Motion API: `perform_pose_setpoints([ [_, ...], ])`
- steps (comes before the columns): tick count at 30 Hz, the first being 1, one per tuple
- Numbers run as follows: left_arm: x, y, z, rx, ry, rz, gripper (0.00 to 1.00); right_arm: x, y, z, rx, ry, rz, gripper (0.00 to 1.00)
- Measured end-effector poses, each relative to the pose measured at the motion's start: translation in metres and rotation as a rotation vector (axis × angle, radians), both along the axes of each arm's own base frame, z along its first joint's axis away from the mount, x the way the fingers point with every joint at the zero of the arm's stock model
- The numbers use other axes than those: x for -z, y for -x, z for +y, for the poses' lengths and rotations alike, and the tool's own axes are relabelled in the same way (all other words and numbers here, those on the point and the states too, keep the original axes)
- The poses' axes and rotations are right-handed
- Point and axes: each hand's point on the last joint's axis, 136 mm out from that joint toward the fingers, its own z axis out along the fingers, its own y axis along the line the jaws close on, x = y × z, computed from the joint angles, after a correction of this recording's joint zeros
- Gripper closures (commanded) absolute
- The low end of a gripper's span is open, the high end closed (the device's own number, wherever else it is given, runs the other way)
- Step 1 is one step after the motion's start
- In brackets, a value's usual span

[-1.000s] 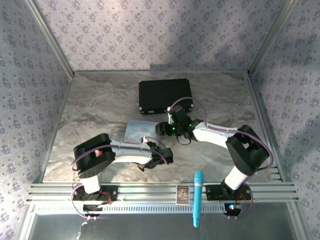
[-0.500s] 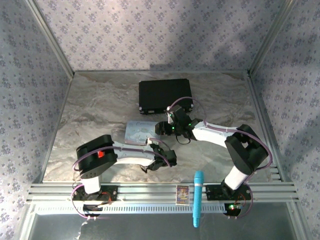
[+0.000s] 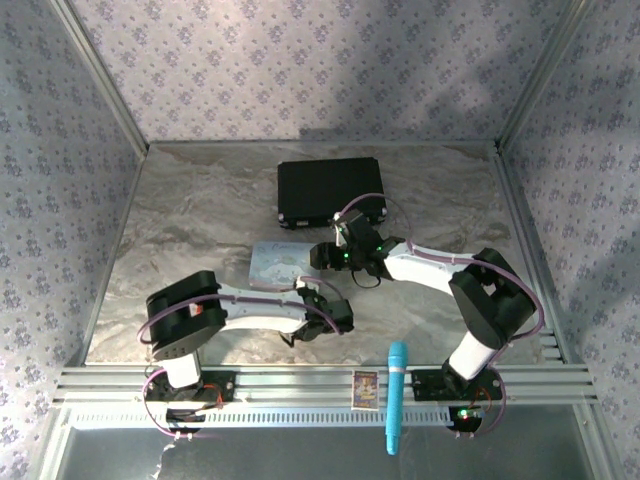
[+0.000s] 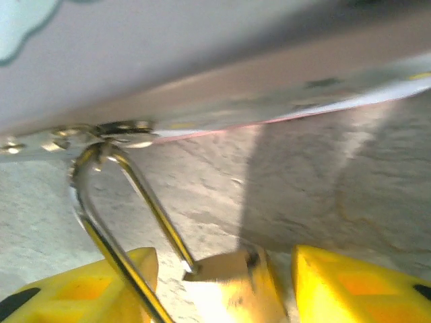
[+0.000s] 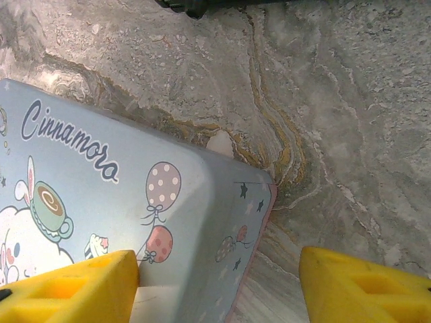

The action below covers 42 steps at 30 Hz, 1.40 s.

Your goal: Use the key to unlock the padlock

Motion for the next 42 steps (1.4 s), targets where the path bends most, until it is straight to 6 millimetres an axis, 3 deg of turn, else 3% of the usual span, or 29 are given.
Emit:
perform_pose_setpoints([
  [3,-0.007,0.002,-0.01,0.011,0.068,0.011,0.21,-0.001,-0.002,-0.002,0.002,0.011,0.005,0.3],
  [8,-0.025,0.001,-0.015,0.005,0.199,0.014,0.08,-0.005,-0.01,-0.011,-0.003,0.048,-0.002,0.19],
  [11,-0.037,-0.003,-0.008,-0.023,0.285,0.004,0.03,-0.013,-0.018,-0.014,-0.006,0.059,-0.03,0.01],
  [12,-0.041,-0.005,-0.005,-0.034,0.322,-0.003,0.02,-0.018,-0.019,-0.015,-0.014,0.059,-0.049,0.01],
  [14,-0.048,-0.007,0.0,-0.048,0.392,-0.022,0.0,-0.033,-0.019,-0.017,-0.025,0.052,-0.091,0.01],
  [20,-0.061,-0.007,0.012,-0.079,0.684,-0.064,0.0,-0.111,-0.009,-0.02,-0.069,-0.055,-0.275,0.05],
  [23,-0.065,-0.011,0.02,-0.117,0.835,-0.083,0.02,-0.127,0.01,-0.028,-0.1,-0.115,-0.318,0.12],
  [25,-0.069,-0.015,0.028,-0.15,0.921,-0.106,0.12,-0.121,0.025,-0.031,-0.127,-0.134,-0.303,0.16],
  [27,-0.073,-0.018,0.036,-0.174,0.966,-0.129,0.14,-0.108,0.039,-0.028,-0.157,-0.127,-0.27,0.18],
  [32,-0.079,-0.026,0.045,-0.212,1.001,-0.149,0.18,-0.072,0.092,0.01,-0.324,-0.086,-0.187,0.25],
  [36,-0.058,-0.023,0.042,-0.216,0.927,-0.084,0.25,-0.039,0.127,0.038,-0.425,-0.064,-0.12,0.3],
  [39,-0.038,-0.02,0.042,-0.224,0.86,-0.033,0.31,-0.012,0.137,0.049,-0.442,-0.044,-0.066,0.33],
  [42,-0.031,-0.019,0.043,-0.227,0.834,-0.02,0.37,0.007,0.142,0.055,-0.438,-0.034,-0.036,0.36],
])
